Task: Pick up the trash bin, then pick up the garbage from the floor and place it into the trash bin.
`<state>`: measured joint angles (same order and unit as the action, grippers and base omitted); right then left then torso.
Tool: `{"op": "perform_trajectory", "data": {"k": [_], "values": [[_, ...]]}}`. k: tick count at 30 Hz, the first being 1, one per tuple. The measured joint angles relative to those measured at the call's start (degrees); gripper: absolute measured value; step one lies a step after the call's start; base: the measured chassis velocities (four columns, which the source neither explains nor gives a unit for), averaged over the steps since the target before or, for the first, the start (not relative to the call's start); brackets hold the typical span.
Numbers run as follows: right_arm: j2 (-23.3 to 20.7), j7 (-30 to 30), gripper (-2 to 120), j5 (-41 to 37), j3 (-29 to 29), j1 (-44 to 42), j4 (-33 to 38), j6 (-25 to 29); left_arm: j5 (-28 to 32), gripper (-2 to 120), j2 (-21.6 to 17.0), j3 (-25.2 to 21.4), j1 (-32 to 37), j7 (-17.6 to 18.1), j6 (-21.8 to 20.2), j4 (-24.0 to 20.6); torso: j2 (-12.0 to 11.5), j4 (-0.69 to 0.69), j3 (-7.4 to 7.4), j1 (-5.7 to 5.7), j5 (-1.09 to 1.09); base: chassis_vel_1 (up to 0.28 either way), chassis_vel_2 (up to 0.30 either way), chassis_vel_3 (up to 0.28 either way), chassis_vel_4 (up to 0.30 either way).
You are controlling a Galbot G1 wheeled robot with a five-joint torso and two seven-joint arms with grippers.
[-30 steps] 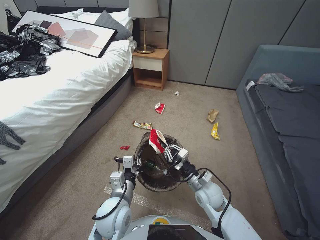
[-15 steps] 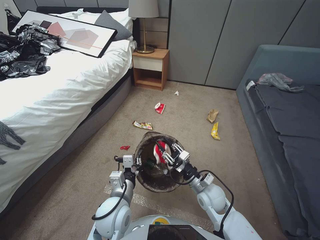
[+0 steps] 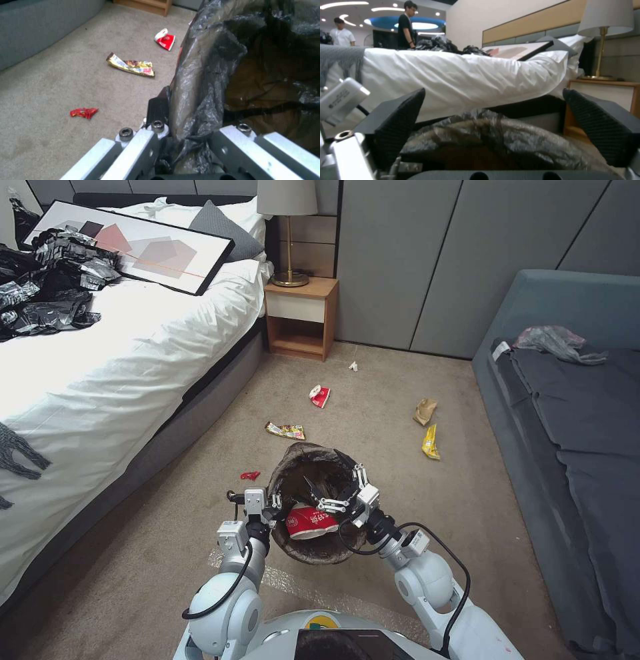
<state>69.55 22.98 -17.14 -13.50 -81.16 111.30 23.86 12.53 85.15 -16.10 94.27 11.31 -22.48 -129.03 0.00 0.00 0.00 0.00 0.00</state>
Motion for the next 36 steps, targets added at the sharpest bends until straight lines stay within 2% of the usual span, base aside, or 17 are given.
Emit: {"op": "perform_trajectory", "data": {"k": [5, 8, 9, 12, 13, 16, 17, 21, 25, 36], "values": [[0.9, -3.39, 100, 1.04, -1.33, -0.78, 3.85, -0.16, -0.01, 3, 0.01, -0.17, 0.05, 0.0, 0.0, 0.0, 0.0, 0.0, 0.0, 0.0, 0.0, 0.0, 0.0, 0.0, 0.0], [1.9, -11.82, 100, 3.78, -4.89, -2.46, 10.63, -2.75, -0.13, 3, -0.01, -0.58, -0.12, -0.01, 0.08, 0.37, 0.0, 0.0, 0.0, 0.0, 0.0, 0.0, 0.0, 0.0, 0.0], [1.9, -11.82, 100, 3.78, -4.89, -2.46, 10.63, -2.75, -0.13, 3, -0.01, -0.58, -0.12, -0.01, 0.08, 0.37, 0.0, 0.0, 0.0, 0.0, 0.0, 0.0, 0.0, 0.0, 0.0], [2.6, -19.43, 100, 4.54, -8.57, -4.4, 14.67, -4.1, -0.36, 3, -0.01, -0.91, -0.28, -0.06, 0.28, 0.74, 0.0, 0.0, 0.0, 0.0, 0.0, 0.0, 0.0, 0.0, 0.0], [2.6, -19.43, 100, 4.54, -8.57, -4.4, 14.67, -4.1, -0.36, 3, -0.01, -0.91, -0.28, -0.06, 0.28, 0.74, 0.0, 0.0, 0.0, 0.0, 0.0, 0.0, 0.0, 0.0, 0.0], [3.6, -23.93, 100, 4.27, -13.29, -6.77, 16.08, -3.68, -0.54, 3, -0.02, -1.34, -0.44, -0.09, 0.44, 1.02, 0.0, -0.01, 0.0, 0.0, 0.0, 0.0, 0.0, 0.0, 0.0], [3.6, -23.93, 100, 4.27, -13.29, -6.77, 16.08, -3.68, -0.54, 3, -0.02, -1.34, -0.44, -0.09, 0.44, 1.02, 0.0, -0.01, 0.0, 0.0, 0.0, 0.0, 0.0, 0.0, 0.0], [5.64, -26.24, 100, 3.93, -20.43, -9.37, 13.7, 0.15, -0.58, 3, -0.05, -1.58, -0.79, -0.11, 0.5, 1.21, 0.0, 0.0, 0.0, 0.0, 0.01, 0.0, 0.0, 0.0, 0.0], [6.84, -26.27, 100, 4.11, -23.37, -11.37, 10.08, 3.78, -0.54, 3, -0.13, -1.83, -0.98, -0.13, 0.54, 1.34, 0.0, -0.01, 0.0, 0.0, 0.02, 0.0, 0.0, 0.0, 0.0], [8.29, -26.12, 100, 4.04, -24.19, -11.99, 4.97, 6.96, -0.78, 3, 0.99, -2.04, -0.73, -0.13, 0.54, 0.93, 0.0, 0.0, 0.0, 0.0, 0.01, 0.0, 0.0, 0.0, 0.0]]}}
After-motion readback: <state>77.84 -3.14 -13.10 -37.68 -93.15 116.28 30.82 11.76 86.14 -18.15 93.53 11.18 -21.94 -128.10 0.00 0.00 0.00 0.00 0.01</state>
